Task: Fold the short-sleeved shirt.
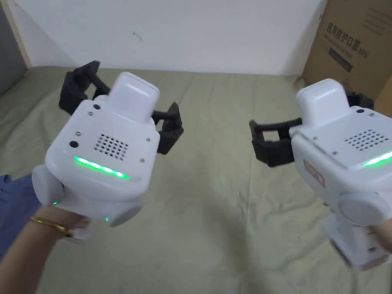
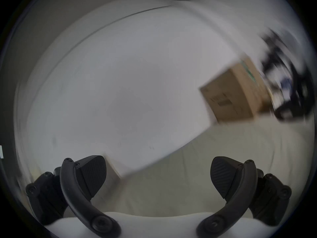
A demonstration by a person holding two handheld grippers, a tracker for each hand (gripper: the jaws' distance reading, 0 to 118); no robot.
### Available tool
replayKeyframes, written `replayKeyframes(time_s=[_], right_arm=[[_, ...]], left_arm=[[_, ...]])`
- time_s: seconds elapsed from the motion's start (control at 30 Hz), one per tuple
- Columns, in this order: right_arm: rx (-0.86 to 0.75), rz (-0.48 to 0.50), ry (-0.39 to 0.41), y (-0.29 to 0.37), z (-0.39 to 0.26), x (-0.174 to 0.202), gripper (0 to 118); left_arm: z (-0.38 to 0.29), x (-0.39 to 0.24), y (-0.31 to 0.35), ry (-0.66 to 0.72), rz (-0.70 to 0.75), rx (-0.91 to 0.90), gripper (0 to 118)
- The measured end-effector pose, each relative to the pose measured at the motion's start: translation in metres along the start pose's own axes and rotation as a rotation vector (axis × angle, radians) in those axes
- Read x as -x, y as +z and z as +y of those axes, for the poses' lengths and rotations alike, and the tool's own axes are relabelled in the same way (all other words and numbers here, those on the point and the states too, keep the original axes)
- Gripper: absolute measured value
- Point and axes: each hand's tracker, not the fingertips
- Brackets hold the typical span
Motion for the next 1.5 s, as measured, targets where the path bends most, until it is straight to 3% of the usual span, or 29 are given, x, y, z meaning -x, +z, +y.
replayKeyframes(time_s=[0.1,0.17,0.33,0.8,1.07,1.13,1.2,1.23,1.27,1.3,1.37,1.5], right_arm=[[-0.023,-0.097,-0.273,-0.002,-0.015,0.0,117],[0.002,-0.114,-0.353,-0.001,-0.024,0.005,117],[0.038,-0.165,-0.227,0.01,-0.05,0.017,117],[0.062,-0.113,-0.18,0.016,-0.054,0.028,117],[0.073,-0.108,-0.194,0.015,-0.057,0.029,117],[0.08,-0.111,-0.192,0.015,-0.056,0.029,112],[0.082,-0.115,-0.187,0.016,-0.055,0.029,82],[0.084,-0.121,-0.185,0.016,-0.054,0.03,56],[0.088,-0.127,-0.188,0.016,-0.053,0.03,25],[0.1,-0.13,-0.2,0.014,-0.053,0.029,12],[0.097,-0.13,-0.248,0.015,-0.053,0.027,0],[0.082,-0.148,-0.245,0.019,-0.054,0.027,0]], left_arm=[[-0.017,-0.005,0.002,0.222,0.03,0.033,118],[-0.029,-0.01,0.007,0.238,0.04,0.045,118],[-0.05,-0.015,0.014,0.194,0.04,0.083,118],[-0.061,-0.019,0.02,0.195,0.012,0.121,118],[-0.06,-0.019,0.021,0.192,0.006,0.117,118],[-0.059,-0.019,0.021,0.178,0.002,0.121,117],[-0.057,-0.02,0.021,0.168,-0.009,0.139,101],[-0.058,-0.02,0.022,0.168,-0.027,0.148,79],[-0.058,-0.021,0.023,0.165,-0.026,0.145,44],[-0.058,-0.024,0.024,0.155,-0.012,0.141,21],[-0.057,-0.026,0.026,0.131,0.008,0.131,4],[-0.053,-0.018,0.031,0.166,-0.033,0.125,0]])
